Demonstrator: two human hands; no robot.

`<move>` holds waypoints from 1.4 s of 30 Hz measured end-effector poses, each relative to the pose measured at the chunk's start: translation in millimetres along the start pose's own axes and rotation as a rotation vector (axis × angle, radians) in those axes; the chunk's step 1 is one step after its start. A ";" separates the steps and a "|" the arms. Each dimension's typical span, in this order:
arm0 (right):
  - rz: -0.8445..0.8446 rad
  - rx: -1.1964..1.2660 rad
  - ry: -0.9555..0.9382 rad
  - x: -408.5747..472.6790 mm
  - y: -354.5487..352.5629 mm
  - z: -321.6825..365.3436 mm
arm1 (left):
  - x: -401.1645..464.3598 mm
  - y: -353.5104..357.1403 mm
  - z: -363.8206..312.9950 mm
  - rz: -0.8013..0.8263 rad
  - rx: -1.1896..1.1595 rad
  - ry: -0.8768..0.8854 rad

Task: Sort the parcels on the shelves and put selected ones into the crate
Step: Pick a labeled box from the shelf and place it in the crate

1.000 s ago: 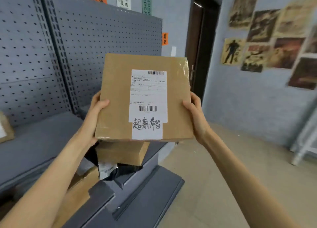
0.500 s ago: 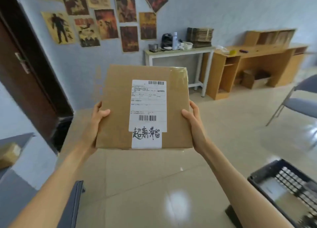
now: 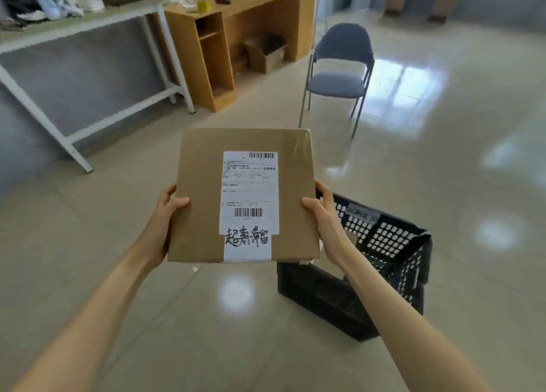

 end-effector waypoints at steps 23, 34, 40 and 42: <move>-0.469 0.056 0.667 157.0 -182.1 -256.8 | 312.0 221.9 290.5 0.450 0.602 -0.592; -0.466 0.082 0.892 196.6 -201.3 -361.5 | 351.0 255.2 404.9 0.357 0.713 -0.622; -0.450 0.050 0.905 218.0 -206.7 -397.2 | 357.7 241.5 447.5 0.260 0.767 -0.721; -0.426 0.049 0.915 227.1 -205.0 -409.9 | 361.4 235.3 459.0 0.229 0.760 -0.720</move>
Point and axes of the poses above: each hand's wrist, its own x-axis towards the middle knuckle, its own y-axis out of the palm, z = x × y, the point moved 4 cm from there along x, towards the middle knuckle, and after that the axes turned 12 degrees about -x, right-handed, at the moved point
